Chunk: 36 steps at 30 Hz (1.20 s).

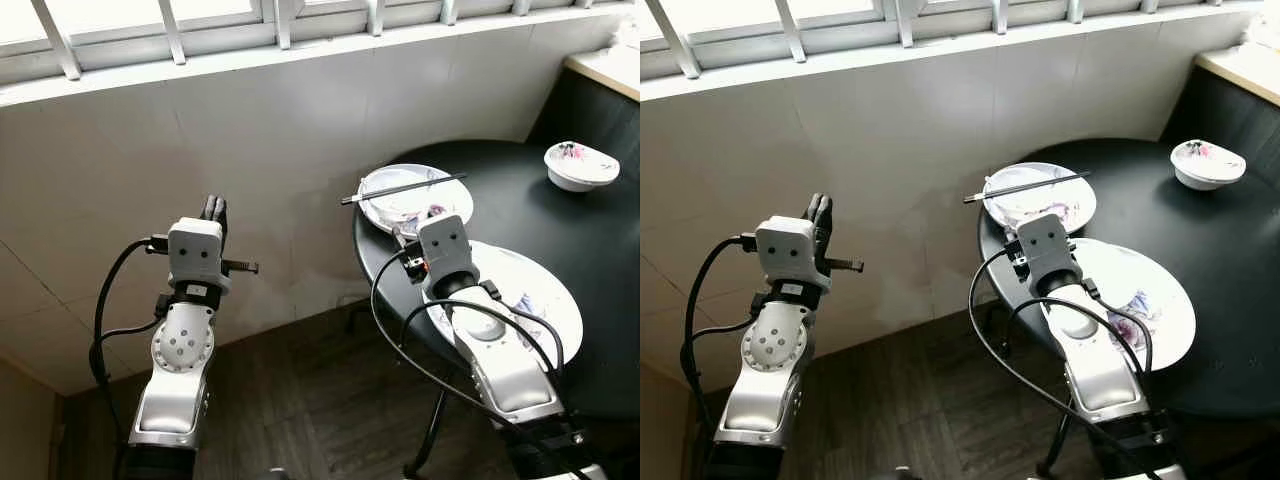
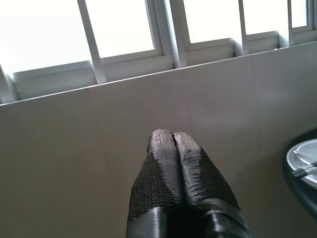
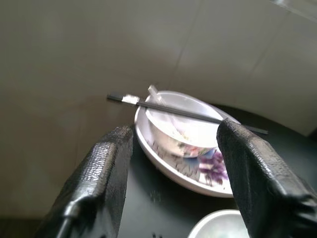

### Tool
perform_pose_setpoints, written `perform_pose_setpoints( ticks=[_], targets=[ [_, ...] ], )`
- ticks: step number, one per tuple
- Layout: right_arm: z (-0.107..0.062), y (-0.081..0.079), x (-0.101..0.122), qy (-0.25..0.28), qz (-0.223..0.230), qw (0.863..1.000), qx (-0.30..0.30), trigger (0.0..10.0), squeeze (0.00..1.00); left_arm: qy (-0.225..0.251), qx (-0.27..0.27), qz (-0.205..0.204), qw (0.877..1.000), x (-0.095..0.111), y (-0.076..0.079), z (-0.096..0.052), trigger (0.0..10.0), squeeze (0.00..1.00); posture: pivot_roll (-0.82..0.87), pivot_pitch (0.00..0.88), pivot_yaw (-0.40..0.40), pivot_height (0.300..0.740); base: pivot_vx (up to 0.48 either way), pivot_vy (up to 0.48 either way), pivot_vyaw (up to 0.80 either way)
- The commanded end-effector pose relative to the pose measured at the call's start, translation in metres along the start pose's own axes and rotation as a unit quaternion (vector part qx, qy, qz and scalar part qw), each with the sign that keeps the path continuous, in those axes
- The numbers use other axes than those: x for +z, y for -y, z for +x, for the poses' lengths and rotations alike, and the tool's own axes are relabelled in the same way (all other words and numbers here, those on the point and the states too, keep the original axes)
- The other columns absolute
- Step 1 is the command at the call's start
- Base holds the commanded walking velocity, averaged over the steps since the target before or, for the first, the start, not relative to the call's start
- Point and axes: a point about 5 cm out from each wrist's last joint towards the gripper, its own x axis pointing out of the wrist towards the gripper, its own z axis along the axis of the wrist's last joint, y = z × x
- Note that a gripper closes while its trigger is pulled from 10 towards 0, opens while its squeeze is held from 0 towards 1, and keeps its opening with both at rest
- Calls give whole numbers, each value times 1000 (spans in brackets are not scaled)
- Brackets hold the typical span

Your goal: Kitchen organization

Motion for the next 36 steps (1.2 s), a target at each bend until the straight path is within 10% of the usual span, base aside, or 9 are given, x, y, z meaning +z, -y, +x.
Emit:
perform_pose_setpoints(
  ticks=[1, 13, 36],
  targets=[
    [-4, 3, -4, -12, -7, 1000, 8, 10000, 0, -3, -9, -2, 1000, 0, 6, 0, 10000, 0, -18, 24, 9, 740, 0, 0, 0],
    [-18, -21, -36, -119, -31, 986, 116, 10000, 0, -18, -19, 6, 1000, -5, 8, 0, 10000, 0, -17, 27, 12, 740, 0, 0, 0],
    [-17, 3, -51, -191, -24, 980, 48, 9098, 0, -28, -21, 7, 999, -8, 9, -1, 10000, 0, -20, 28, 9, 740, 0, 0, 0]
  ],
)
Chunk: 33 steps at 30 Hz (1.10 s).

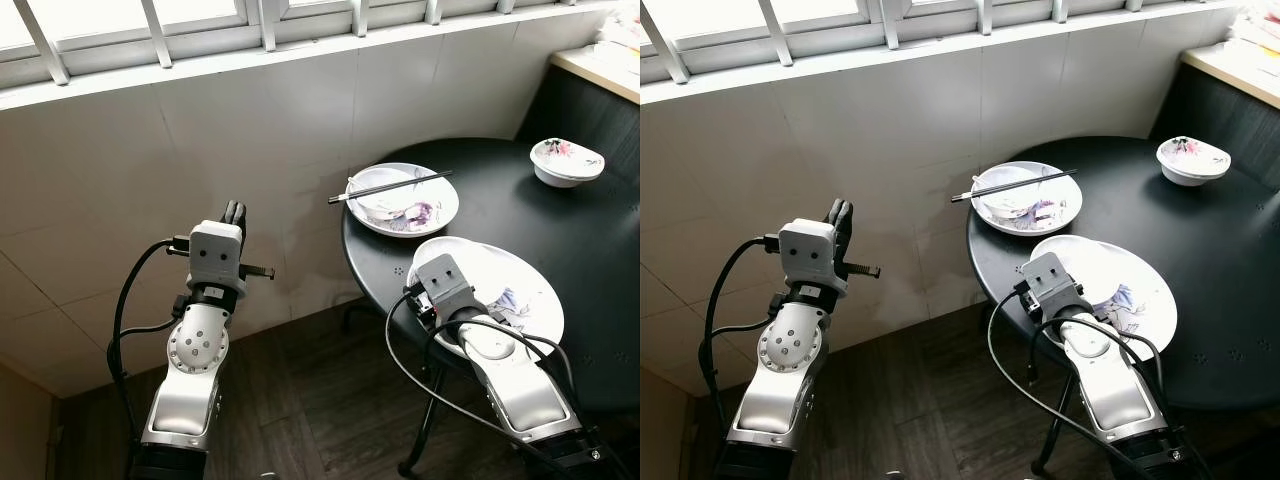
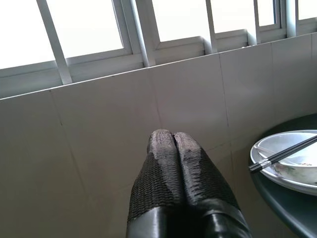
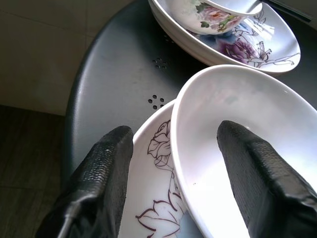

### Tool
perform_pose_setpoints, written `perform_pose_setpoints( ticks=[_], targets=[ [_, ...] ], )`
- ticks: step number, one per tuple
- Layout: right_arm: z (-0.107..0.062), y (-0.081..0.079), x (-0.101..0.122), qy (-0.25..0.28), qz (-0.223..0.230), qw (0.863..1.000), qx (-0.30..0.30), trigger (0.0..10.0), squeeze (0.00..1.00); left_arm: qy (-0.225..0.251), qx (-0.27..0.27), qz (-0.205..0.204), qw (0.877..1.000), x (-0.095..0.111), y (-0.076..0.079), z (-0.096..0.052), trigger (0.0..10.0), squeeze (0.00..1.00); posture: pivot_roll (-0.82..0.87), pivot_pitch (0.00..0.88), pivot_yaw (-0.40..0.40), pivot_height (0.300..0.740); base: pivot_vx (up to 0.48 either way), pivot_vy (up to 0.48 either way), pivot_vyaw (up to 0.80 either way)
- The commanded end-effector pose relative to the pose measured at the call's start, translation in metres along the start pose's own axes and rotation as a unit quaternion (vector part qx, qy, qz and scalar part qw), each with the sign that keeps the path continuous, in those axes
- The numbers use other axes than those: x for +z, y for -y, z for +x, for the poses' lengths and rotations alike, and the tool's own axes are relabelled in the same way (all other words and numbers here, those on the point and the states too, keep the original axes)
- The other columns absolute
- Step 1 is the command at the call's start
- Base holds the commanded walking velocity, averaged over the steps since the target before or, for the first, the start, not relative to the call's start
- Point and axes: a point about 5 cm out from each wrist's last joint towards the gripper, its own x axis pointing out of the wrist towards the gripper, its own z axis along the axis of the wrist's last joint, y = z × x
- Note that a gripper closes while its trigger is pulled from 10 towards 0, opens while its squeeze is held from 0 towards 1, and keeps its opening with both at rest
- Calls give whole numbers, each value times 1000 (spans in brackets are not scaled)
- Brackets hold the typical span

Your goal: Kitchen organization

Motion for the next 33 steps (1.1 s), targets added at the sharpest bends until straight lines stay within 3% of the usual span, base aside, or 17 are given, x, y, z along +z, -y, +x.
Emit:
perform_pose_setpoints(
  ticks=[1, 3, 4, 5, 6, 8, 10, 11, 15, 16, 18, 22, 23, 24, 25, 26, 33],
  targets=[
    [2, 7, -4, -17, 7, 1000, -9, 9137, 0, -16, 0, 8, 1000, -6, -1, -1, 10000, 0, -20, 28, 9, 740, 0, 0, 0],
    [2, 9, -7, -24, 10, 1000, -11, 9059, 0, -17, -1, 8, 1000, -6, -1, -1, 10000, 0, -21, 28, 9, 740, 0, 0, 0],
    [3, 11, -8, -28, 10, 999, -13, 7373, 0, -18, -1, 8, 1000, -6, -1, -1, 10000, 0, -21, 28, 9, 740, 0, 0, 0],
    [3, 11, -8, -28, 10, 999, -13, 7373, 0, -18, -1, 8, 1000, -6, -1, -1, 10000, 0, -21, 28, 9, 740, 0, 0, 0],
    [3, 15, -10, -34, 6, 999, -19, 4980, 0, -18, -1, 8, 1000, -6, -1, -1, 10000, 0, -19, 28, 9, 740, 0, 0, 0],
    [3, 18, -11, -38, 3, 999, -22, 4824, 0, -18, -1, 8, 1000, -6, -1, -1, 10000, 0, -20, 28, 9, 740, 0, 0, 0],
    [3, 21, -12, -41, -3, 999, -27, 2667, 0, -20, -1, 9, 1000, -7, -1, -1, 10000, 0, -20, 28, 9, 740, 0, 0, 0],
    [4, 21, -13, -44, -3, 999, -28, 3098, 0, -21, -1, 9, 1000, -7, -1, -1, 10000, 0, -20, 28, 11, 740, 0, 0, 0],
    [4, 20, -14, -49, 2, 998, -28, 3216, 0, -22, -2, 10, 1000, -7, -1, -1, 10000, 0, -20, 27, 11, 740, 0, 0, 0],
    [4, 19, -14, -48, 5, 998, -25, 275, 0, -23, -2, 10, 1000, -8, -1, -1, 10000, 0, -18, 28, 11, 740, 0, 0, 0],
    [5, 17, -14, -49, 7, 998, -24, 118, 0, -24, -2, 11, 1000, -8, -1, -1, 10000, 0, -18, 28, 11, 740, 0, 0, 0],
    [6, 17, -12, -44, 12, 999, -29, 863, 0, -26, -1, 12, 1000, -9, -1, -1, 10000, 0, -16, 28, 11, 740, 0, 0, 0],
    [6, 18, -9, -38, 12, 999, -36, 4588, 0, -27, -1, 13, 1000, -9, -2, -1, 10000, 0, -15, 27, 11, 740, 0, 0, 0],
    [7, 18, -8, -35, 11, 999, -39, 4588, 0, -27, -1, 13, 1000, -9, -2, -1, 10000, 0, -15, 27, 11, 740, 0, 0, 0],
    [7, 19, -6, -30, 10, 999, -43, 8000, 0, -27, -1, 13, 1000, -9, -2, -1, 10000, 0, -15, 27, 11, 740, 0, 0, 0],
    [8, 19, -2, -20, 8, 999, -48, 10000, 0, -28, -2, 14, 1000, -9, -1, -1, 10000, 0, -16, 26, 11, 740, 0, 0, 0],
    [9, 18, 6, 3, 21, 998, -57, 10000, 0, -30, -3, 14, 999, -10, 0, -1, 10000, 0, -15, 23, 11, 740, 0, 0, 0]
  ],
)
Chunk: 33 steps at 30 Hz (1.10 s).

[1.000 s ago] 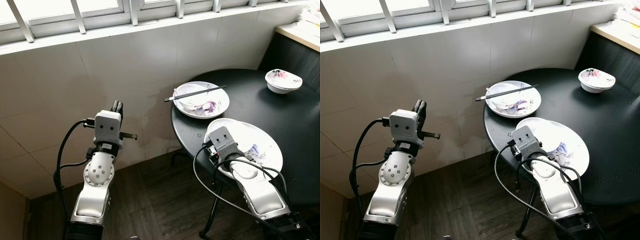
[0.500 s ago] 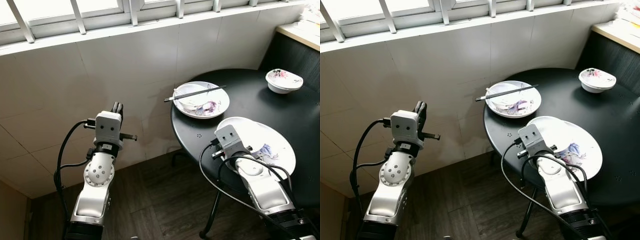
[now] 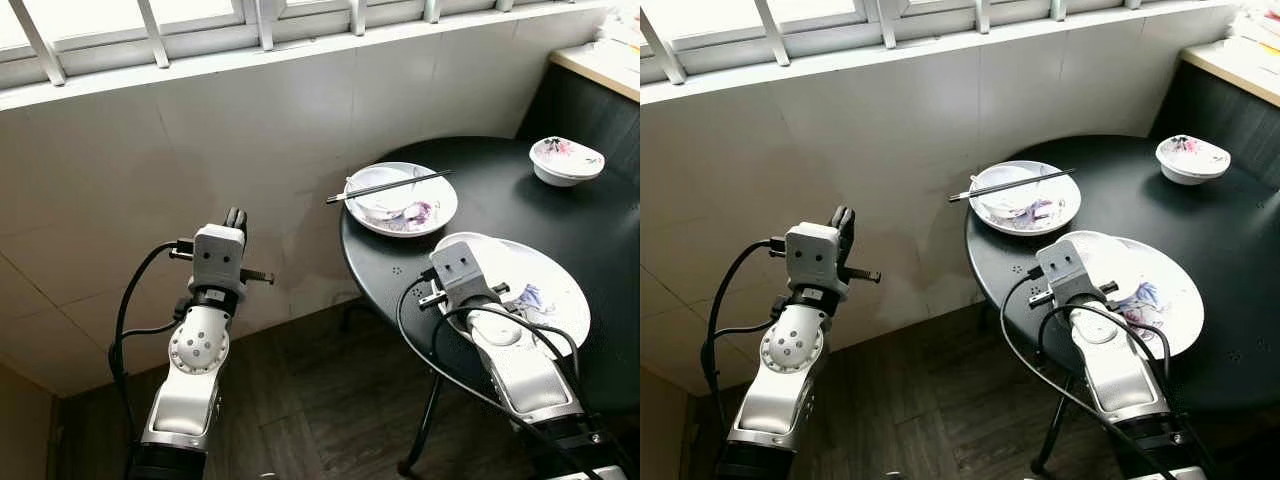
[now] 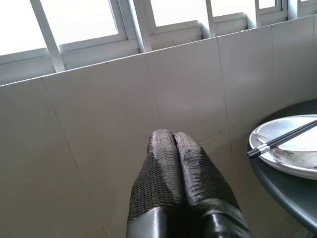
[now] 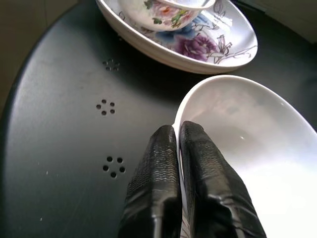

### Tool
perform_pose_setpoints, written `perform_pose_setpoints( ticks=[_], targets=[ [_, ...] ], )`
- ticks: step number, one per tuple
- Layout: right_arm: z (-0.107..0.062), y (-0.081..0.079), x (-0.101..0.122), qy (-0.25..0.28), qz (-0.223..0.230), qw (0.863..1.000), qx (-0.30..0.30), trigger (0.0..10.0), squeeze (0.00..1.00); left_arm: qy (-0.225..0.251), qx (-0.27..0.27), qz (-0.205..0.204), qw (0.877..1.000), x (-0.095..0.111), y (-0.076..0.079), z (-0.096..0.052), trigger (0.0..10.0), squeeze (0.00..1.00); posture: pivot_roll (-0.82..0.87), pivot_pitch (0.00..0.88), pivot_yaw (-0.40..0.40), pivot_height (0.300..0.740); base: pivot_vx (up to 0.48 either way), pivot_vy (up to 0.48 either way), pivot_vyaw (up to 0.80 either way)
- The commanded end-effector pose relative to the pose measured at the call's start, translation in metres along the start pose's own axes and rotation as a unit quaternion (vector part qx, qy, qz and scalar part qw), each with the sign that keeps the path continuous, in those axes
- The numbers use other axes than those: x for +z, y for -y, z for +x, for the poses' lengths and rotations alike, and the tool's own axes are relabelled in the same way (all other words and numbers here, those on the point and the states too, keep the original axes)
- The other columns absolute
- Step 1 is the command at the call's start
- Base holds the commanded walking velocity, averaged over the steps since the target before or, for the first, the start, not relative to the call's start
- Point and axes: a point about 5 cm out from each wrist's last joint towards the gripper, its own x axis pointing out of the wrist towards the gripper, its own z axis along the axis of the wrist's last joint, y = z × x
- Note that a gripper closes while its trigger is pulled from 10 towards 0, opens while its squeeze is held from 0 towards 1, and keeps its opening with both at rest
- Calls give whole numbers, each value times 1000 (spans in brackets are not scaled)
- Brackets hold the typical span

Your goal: Kitchen organization

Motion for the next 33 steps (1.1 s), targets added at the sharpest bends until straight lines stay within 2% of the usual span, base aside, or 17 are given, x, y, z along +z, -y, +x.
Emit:
perform_pose_setpoints(
  ticks=[1, 5, 9, 11, 14, 15, 19, 20, 21, 22, 27, 33],
  targets=[
    [1, 0, 3, 7, 7, 1000, -1, 10000, 0, -8, 1, 7, 1000, -3, -1, 0, 10000, 0, -15, 23, 11, 740, 0, 0, 0],
    [1, -3, 5, 12, -10, 1000, -1, 10000, 0, -10, 0, 7, 1000, -3, 0, 0, 10000, 0, -14, 20, 11, 740, 0, 0, 0],
    [2, -1, 1, 8, -55, 998, -18, 10000, 0, -11, 0, 7, 1000, -4, 0, -1, 10000, 0, -13, 18, 10, 740, 0, 0, 0],
    [3, 0, -1, 2, -59, 998, -23, 10000, 0, -12, 0, 6, 1000, -4, 0, -1, 10000, 0, -12, 17, 9, 740, 0, 0, 0],
    [4, 1, -3, -7, -36, 999, -28, 10000, 0, -12, 0, 7, 1000, -5, 0, -1, 10000, 0, -11, 17, 8, 740, 0, 0, 0],
    [4, 2, -2, -5, -24, 999, -27, 10000, 1000, -13, 0, 7, 1000, -5, 0, -1, 10000, 0, -9, 15, 8, 740, 0, 0, 0],
    [6, 3, -4, -19, -33, 999, -38, 10000, 1000, -13, 1, 8, 1000, -5, 0, -2, 10000, 0, -9, 14, 7, 740, 0, 0, 0],
    [6, 3, -4, -23, -35, 998, -40, 10000, 957, -13, 1, 8, 1000, -5, 0, -2, 10000, 0, -9, 15, 7, 740, 0, 0, 0],
    [7, 4, -5, -26, -35, 998, -41, 10000, 957, -13, 1, 8, 1000, -5, 0, -2, 10000, 0, -9, 15, 7, 740, 0, 0, 0],
    [7, 5, -3, -23, -33, 998, -41, 10000, 0, -13, 1, 8, 1000, -5, 0, -2, 10000, 0, -8, 17, 8, 740, 0, 0, 0],
    [5, 11, 7, -12, -35, 998, -41, 10000, 0, -15, 1, 9, 1000, -5, -1, -2, 10000, 0, -12, 19, 9, 740, 0, 0, 0],
    [2, 21, -8, -51, -56, 997, -33, 10000, 0, -16, -1, 7, 1000, -6, 1, -1, 10000, 0, -21, 23, 10, 740, 0, 0, 0]
  ],
)
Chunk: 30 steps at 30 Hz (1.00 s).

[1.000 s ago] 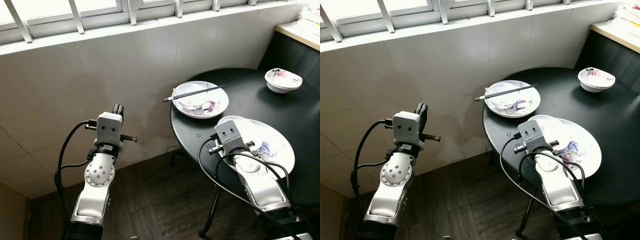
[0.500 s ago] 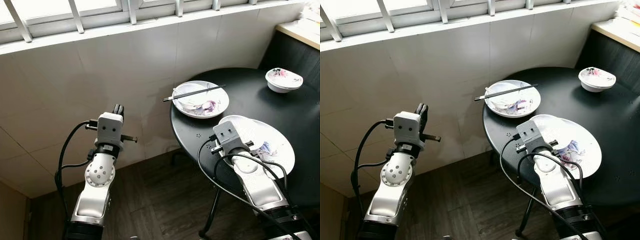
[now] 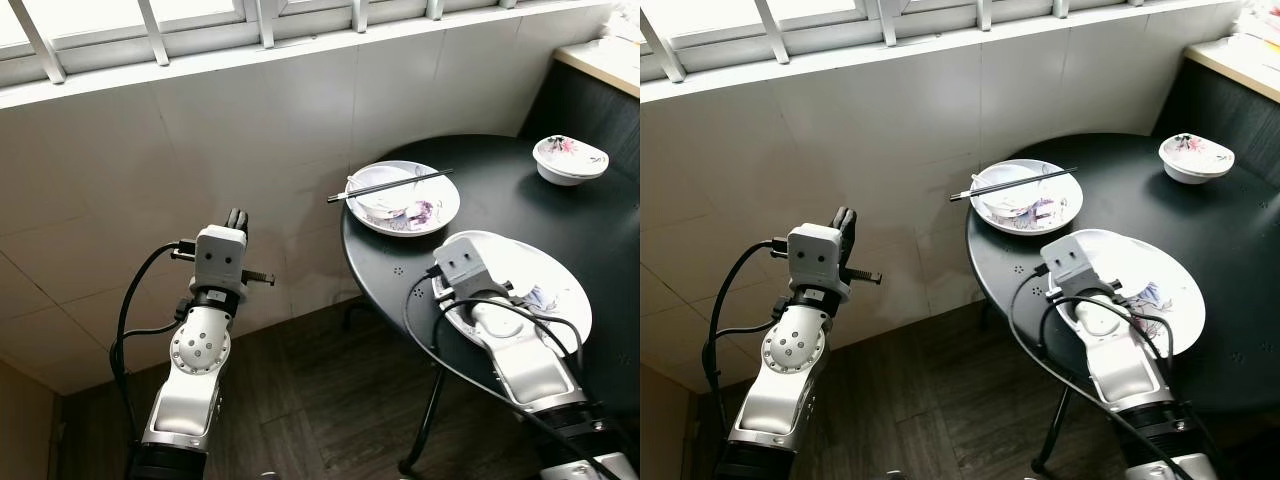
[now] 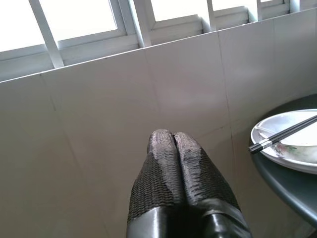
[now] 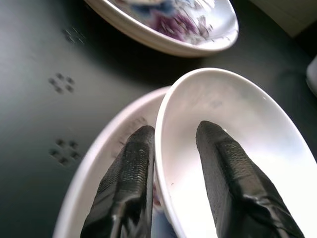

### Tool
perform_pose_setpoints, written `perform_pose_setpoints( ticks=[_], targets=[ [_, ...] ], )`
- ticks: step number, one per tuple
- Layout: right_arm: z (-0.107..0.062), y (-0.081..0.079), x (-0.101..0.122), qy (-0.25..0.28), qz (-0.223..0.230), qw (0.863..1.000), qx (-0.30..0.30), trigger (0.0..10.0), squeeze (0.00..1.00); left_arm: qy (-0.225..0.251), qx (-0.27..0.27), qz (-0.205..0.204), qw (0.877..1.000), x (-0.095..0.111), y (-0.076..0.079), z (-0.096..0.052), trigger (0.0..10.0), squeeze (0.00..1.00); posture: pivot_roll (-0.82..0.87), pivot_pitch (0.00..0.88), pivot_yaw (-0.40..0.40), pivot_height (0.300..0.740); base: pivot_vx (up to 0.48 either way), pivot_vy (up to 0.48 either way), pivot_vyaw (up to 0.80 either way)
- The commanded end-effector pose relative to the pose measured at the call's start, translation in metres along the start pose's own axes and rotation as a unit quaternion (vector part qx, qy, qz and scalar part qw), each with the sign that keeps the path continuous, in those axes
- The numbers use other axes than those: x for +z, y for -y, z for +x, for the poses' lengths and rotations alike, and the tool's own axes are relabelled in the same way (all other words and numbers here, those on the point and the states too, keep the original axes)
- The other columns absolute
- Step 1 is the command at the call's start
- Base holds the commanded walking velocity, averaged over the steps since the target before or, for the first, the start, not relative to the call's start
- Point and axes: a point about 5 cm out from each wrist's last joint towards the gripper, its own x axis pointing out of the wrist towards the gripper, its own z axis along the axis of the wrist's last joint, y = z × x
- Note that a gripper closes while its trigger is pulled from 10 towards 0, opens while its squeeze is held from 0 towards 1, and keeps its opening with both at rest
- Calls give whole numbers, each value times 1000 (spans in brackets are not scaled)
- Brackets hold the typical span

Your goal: Kitchen organization

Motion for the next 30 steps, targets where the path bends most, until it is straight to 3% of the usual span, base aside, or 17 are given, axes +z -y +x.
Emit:
perform_pose_setpoints(
  ticks=[1, 6, 12, 13, 14, 15, 16, 25, 30],
  targets=[
    [-2, 3, -4, -10, -2, 1000, 0, 10000, 0, -12, 0, 3, 1000, -4, 0, -1, 10000, 0, -21, 23, 10, 740, 0, 0, 0],
    [-2, 12, -8, -25, -4, 1000, -6, 10000, 0, -13, 2, 2, 1000, -5, -1, -1, 10000, 0, -27, 24, 8, 740, 0, 0, 0],
    [-3, 5, -14, -42, 8, 999, 23, 10000, 0, -14, 4, 2, 1000, -5, -1, 0, 10000, 0, -24, 25, 7, 740, 0, 0, 0],
    [-3, 4, -14, -43, 8, 999, 26, 7647, 0, -15, 5, 3, 1000, -5, -1, 0, 10000, 0, -24, 25, 7, 740, 0, 0, 0],
    [-3, 3, -14, -43, 7, 999, 26, 3059, 0, -15, 5, 3, 1000, -5, -1, 0, 10000, 0, -24, 25, 7, 740, 0, 0, 0],
    [-3, 3, -14, -43, 7, 999, 26, 3059, 0, -15, 5, 3, 1000, -5, -1, 0, 10000, 0, -23, 25, 6, 740, 0, 0, 0],
    [-3, 3, -14, -42, 7, 999, 25, 0, 0, -15, 5, 3, 1000, -5, -1, 0, 10000, 0, -24, 25, 6, 740, 0, 0, 0],
    [-4, 6, -11, -26, 0, 1000, 7, 0, 0, -15, 6, 2, 1000, -5, -1, -1, 10000, 0, -26, 27, 7, 740, 0, 0, 0],
    [-5, 8, -3, 11, -32, 999, -6, 0, 0, -17, 6, 2, 1000, -6, -1, -1, 10000, 0, -25, 27, 7, 740, 0, 0, 0]
  ],
)
